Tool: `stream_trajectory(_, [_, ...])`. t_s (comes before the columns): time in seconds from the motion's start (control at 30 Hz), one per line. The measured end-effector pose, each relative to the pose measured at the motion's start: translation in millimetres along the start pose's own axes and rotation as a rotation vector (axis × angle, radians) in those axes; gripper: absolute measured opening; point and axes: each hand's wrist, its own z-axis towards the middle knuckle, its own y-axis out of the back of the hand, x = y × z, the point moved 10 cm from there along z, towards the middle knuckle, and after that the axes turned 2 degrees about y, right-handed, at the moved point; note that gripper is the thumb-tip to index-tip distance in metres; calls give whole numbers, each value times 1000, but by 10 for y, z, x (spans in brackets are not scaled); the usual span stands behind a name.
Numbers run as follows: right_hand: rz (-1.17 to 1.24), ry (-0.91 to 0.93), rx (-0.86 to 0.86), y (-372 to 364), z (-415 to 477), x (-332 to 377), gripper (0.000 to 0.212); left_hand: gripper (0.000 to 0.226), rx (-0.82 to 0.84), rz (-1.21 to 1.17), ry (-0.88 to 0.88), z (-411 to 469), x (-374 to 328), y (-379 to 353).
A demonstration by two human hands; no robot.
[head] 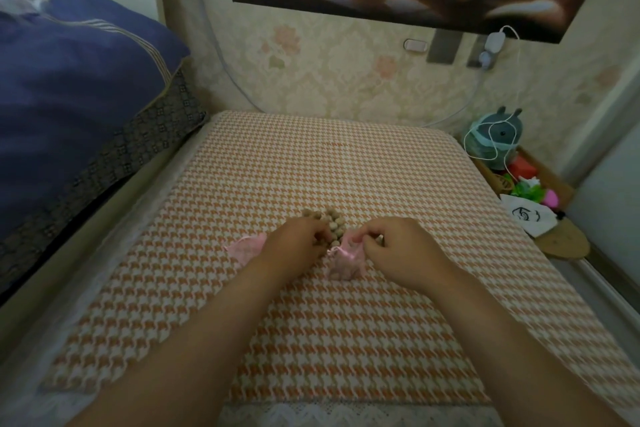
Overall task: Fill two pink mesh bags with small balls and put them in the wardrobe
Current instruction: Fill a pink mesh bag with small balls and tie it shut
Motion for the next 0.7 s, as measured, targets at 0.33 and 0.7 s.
stream_trajectory(0.33, [8, -8, -6, -3, -14, 16, 27, 6, -200, -459, 7, -35, -248, 490])
stream_trajectory(0.7, [-37, -8, 22, 0, 11, -20, 22, 5, -70, -262, -85, -213, -577, 376])
